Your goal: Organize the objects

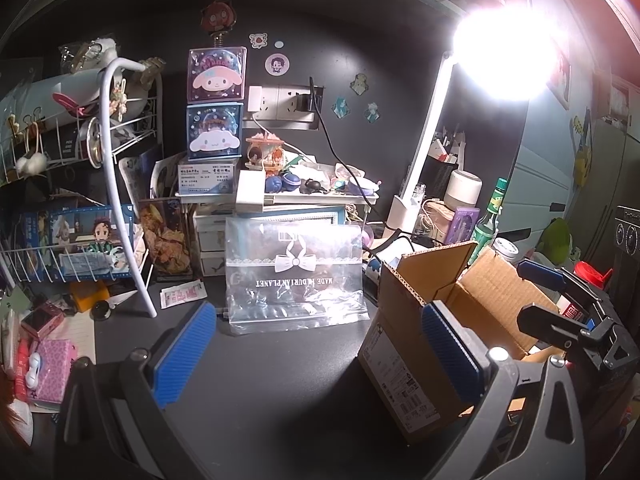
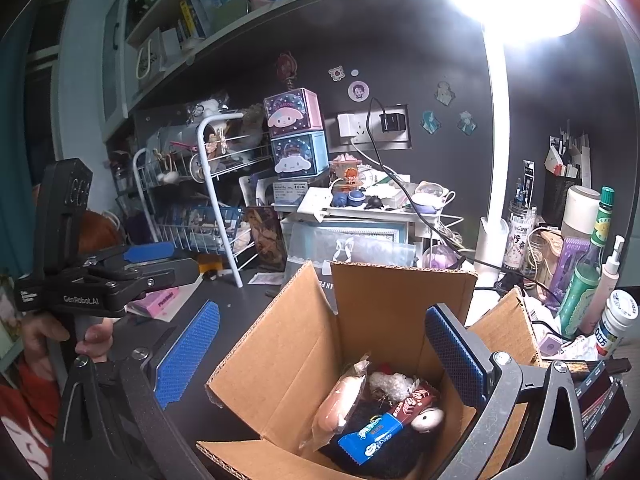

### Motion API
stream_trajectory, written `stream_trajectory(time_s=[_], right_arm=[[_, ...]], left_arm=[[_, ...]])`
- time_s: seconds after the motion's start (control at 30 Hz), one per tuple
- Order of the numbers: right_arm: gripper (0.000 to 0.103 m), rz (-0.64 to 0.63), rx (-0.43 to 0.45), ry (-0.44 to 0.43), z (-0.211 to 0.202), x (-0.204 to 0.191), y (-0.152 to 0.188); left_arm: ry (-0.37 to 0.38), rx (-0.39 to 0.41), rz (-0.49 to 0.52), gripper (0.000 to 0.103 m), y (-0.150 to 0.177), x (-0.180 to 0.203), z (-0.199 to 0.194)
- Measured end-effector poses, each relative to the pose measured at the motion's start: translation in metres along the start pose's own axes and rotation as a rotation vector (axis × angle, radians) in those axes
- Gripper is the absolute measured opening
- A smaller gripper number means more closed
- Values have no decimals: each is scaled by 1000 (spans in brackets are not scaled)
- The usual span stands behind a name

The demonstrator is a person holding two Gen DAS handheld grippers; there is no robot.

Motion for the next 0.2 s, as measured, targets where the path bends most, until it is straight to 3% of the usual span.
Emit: stream_trajectory(time_s=[0.2], right_arm=[[103,2,0,1,0,1,-1]], left_arm=[[-1,7,17,102,-2,2,1]])
Point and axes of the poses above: each gripper's, at about its wrist camera, not at the fingertips, and z roughly the way its jaws point, x to its right, y to its underside, the point moved 2 cm from there along z, roughly the way its jaws point, and after that the axes turned 2 degrees about -y, right-handed, at the moved point
